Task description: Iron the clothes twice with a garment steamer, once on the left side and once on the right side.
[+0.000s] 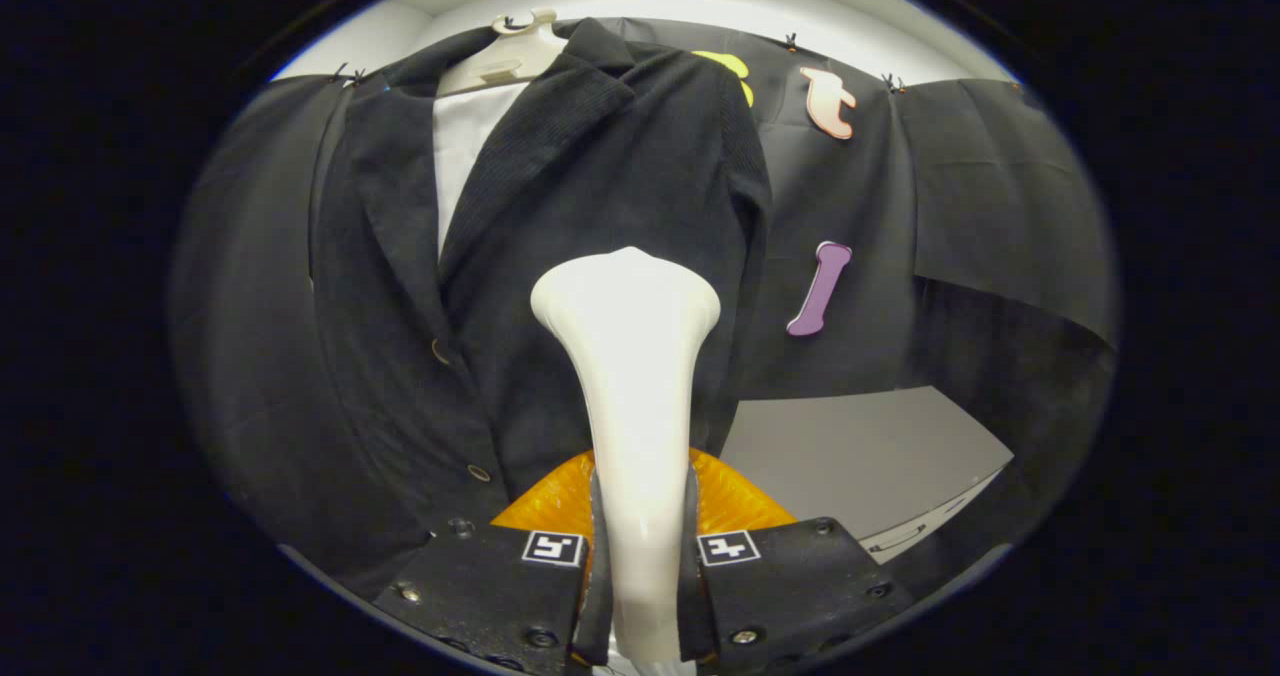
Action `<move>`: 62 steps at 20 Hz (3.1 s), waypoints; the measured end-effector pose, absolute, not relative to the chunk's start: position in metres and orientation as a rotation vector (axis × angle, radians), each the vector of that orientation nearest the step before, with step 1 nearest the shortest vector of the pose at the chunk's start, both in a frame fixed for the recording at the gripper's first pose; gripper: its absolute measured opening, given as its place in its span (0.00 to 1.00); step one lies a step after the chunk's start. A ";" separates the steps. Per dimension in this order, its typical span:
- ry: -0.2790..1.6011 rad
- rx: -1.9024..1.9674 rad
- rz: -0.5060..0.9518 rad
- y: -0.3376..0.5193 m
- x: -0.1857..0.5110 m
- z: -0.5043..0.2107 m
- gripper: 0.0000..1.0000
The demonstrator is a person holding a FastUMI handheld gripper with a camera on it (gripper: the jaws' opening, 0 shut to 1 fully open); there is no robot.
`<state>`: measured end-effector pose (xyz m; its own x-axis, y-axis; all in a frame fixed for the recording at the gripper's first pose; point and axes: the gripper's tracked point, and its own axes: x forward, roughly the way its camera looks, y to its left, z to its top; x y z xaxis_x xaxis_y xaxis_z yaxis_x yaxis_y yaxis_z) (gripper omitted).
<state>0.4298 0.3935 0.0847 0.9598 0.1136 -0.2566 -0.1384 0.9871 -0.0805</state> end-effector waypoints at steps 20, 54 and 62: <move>0.411 -0.112 0.132 0.376 0.413 -0.052 0.29; 0.301 -0.102 0.196 0.439 0.344 0.009 0.29; 0.167 -0.053 0.247 0.504 0.321 0.117 0.29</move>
